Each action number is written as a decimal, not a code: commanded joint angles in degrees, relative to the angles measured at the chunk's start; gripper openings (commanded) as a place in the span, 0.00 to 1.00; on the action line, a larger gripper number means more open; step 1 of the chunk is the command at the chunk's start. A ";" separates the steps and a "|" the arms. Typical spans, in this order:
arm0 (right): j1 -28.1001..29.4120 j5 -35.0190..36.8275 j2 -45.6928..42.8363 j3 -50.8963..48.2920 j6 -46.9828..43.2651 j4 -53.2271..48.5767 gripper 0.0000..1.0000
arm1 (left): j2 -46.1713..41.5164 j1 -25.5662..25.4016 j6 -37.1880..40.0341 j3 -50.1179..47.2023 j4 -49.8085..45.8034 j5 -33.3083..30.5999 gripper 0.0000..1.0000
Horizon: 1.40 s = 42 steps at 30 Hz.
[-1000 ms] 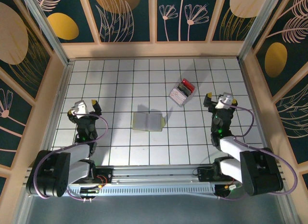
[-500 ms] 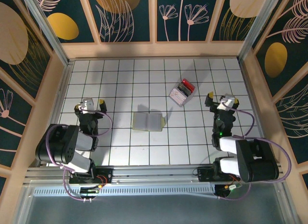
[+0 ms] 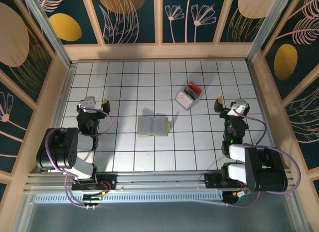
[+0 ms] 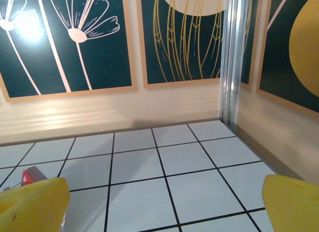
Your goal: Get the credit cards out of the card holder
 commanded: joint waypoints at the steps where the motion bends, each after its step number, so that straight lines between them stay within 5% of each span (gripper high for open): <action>1: -0.43 -2.24 -2.08 -0.83 1.64 -0.06 0.99 | -0.12 0.25 -1.02 0.74 0.59 1.21 0.99; 9: -0.85 -7.31 5.98 -2.01 3.15 6.88 0.99 | -0.12 0.28 -0.89 0.82 0.59 1.17 0.99; 16: -2.69 -7.74 21.67 -3.39 4.92 24.13 0.99 | -0.12 0.29 -0.91 0.81 0.53 1.16 0.99; 22: -3.96 -9.52 19.39 6.86 6.09 1.47 0.99 | -0.09 0.33 -0.97 0.82 0.51 1.17 0.99; 42: -3.10 -8.89 19.88 7.19 5.18 1.64 0.99 | -0.12 0.29 -0.89 0.87 0.42 1.08 0.99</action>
